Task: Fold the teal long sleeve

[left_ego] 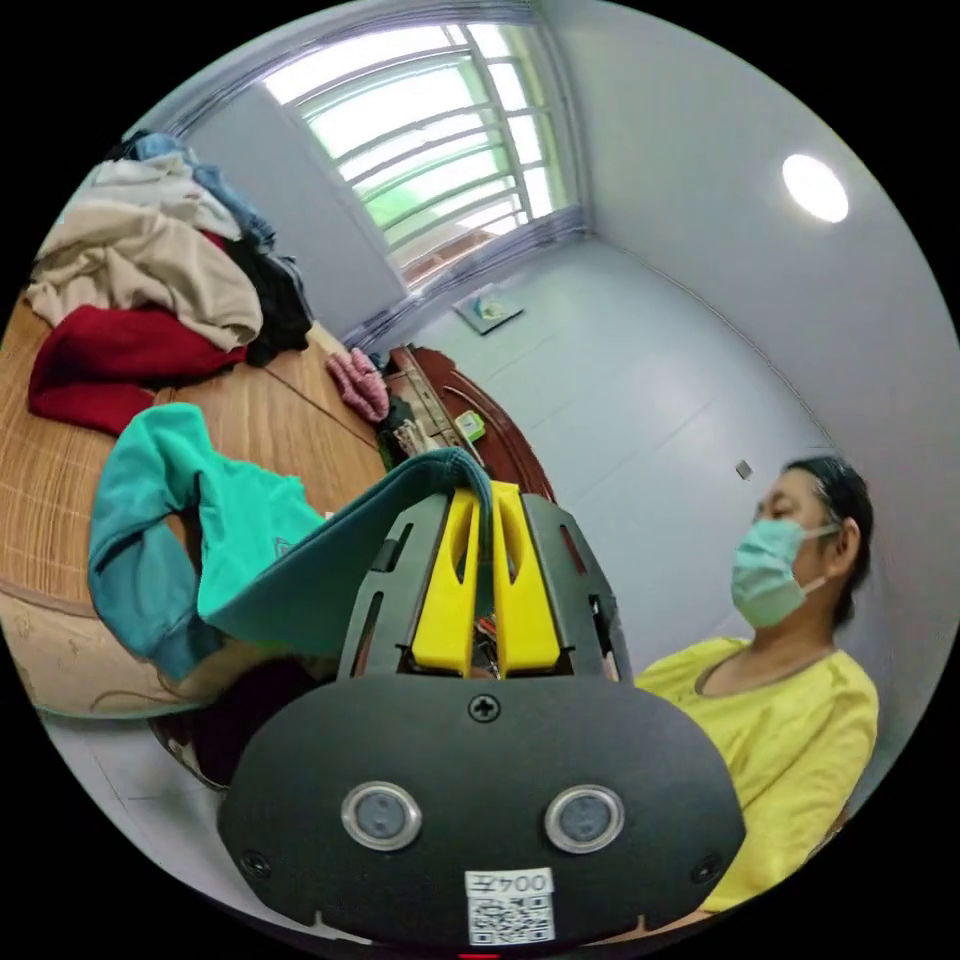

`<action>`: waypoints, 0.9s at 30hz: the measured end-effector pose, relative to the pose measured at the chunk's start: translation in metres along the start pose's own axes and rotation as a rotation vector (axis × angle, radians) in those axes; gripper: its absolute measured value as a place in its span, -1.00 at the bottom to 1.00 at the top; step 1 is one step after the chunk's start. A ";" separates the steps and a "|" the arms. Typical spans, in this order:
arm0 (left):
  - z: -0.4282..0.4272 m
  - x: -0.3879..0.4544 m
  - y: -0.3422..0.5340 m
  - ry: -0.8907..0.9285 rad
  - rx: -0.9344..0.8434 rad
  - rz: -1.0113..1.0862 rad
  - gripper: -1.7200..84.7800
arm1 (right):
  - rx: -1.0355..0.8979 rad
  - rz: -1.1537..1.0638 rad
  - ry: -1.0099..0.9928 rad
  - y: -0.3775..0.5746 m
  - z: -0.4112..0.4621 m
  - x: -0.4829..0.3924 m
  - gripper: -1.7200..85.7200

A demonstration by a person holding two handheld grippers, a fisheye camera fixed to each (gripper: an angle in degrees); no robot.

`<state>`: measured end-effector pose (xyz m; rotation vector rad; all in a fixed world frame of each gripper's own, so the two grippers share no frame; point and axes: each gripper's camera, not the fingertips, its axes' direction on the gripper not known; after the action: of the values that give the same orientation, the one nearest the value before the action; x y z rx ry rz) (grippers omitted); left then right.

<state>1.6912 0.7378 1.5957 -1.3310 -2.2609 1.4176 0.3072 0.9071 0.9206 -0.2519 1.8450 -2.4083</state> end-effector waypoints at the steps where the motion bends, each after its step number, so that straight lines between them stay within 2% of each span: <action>1: 0.005 -0.009 -0.006 -0.011 -0.002 -0.025 -0.89 | -0.014 0.025 0.011 -0.016 0.023 0.016 -0.88; 5: 0.043 -0.071 -0.084 -0.043 -0.050 -0.123 -0.89 | -0.071 0.073 0.073 -0.095 0.094 0.065 -0.88; 10: 0.104 -0.103 -0.234 -0.133 -0.099 -0.075 -0.89 | -0.103 0.015 0.190 -0.275 0.205 0.098 -0.88; 13: 0.143 -0.078 -0.338 -0.182 -0.074 -0.015 -0.89 | -0.056 -0.078 0.265 -0.384 0.240 0.060 -0.88; 16: 0.167 0.010 -0.432 -0.275 -0.050 0.189 -0.89 | -0.006 -0.260 0.382 -0.467 0.249 -0.021 -0.88; 18: 0.172 0.085 -0.472 -0.289 0.003 0.359 -0.88 | 0.026 -0.361 0.440 -0.491 0.246 -0.063 -0.88; 21: 0.163 0.131 -0.482 -0.208 0.084 0.452 -0.88 | 0.076 -0.423 0.415 -0.494 0.228 -0.084 -0.88; 23: 0.161 0.131 -0.475 -0.155 0.079 0.452 -0.88 | 0.058 -0.429 0.392 -0.479 0.220 -0.072 -0.88; 27: 0.177 0.085 -0.422 -0.230 -0.084 0.415 -0.89 | -0.074 -0.384 0.384 -0.398 0.220 0.009 -0.88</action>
<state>1.2928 0.6216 1.8073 -1.8350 -2.2942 1.6943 0.3488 0.8016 1.3613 -0.1704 2.2247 -2.8079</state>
